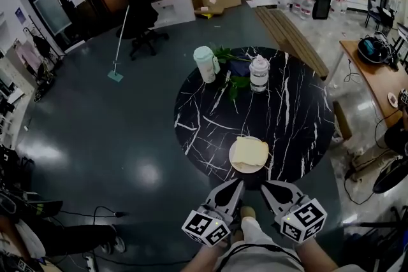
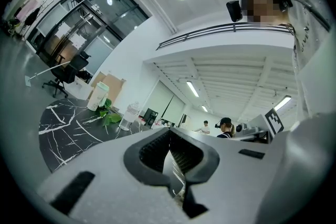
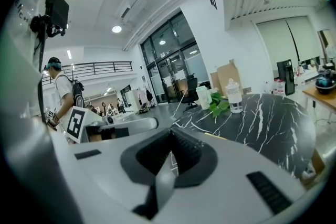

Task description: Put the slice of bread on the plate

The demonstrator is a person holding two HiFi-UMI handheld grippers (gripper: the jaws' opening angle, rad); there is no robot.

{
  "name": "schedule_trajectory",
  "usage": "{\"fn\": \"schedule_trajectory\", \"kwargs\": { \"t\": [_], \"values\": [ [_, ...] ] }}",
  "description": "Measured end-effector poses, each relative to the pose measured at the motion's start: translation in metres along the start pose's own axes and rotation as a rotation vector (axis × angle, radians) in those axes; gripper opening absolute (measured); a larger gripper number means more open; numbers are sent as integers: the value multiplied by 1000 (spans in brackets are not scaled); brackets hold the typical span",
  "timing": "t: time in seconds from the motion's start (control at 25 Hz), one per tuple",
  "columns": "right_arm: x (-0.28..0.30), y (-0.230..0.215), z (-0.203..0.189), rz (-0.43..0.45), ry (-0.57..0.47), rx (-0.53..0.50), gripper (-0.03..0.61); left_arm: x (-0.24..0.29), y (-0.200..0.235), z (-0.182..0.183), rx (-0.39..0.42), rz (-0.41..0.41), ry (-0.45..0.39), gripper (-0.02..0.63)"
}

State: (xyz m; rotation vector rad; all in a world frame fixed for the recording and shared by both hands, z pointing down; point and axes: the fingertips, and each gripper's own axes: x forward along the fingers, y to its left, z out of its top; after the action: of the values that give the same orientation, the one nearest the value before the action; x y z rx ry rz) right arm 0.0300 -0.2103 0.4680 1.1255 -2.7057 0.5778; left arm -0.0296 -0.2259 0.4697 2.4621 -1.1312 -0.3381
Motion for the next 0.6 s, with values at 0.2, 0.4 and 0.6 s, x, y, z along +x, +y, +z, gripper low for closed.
{"fn": "schedule_trajectory", "kwargs": {
  "t": [0.2,0.4,0.6],
  "values": [
    [-3,8,3,1,-12,-8,9,-6,-4,-1,4,-11,-1,8],
    [-7,12,3,-1,-17,-15,9,-11,-6,-1,0,-5,-1,8],
    [-6,13,0,-3,-12,-22,9,-12,-4,-2,-4,-9,-3,9]
  ]
}}
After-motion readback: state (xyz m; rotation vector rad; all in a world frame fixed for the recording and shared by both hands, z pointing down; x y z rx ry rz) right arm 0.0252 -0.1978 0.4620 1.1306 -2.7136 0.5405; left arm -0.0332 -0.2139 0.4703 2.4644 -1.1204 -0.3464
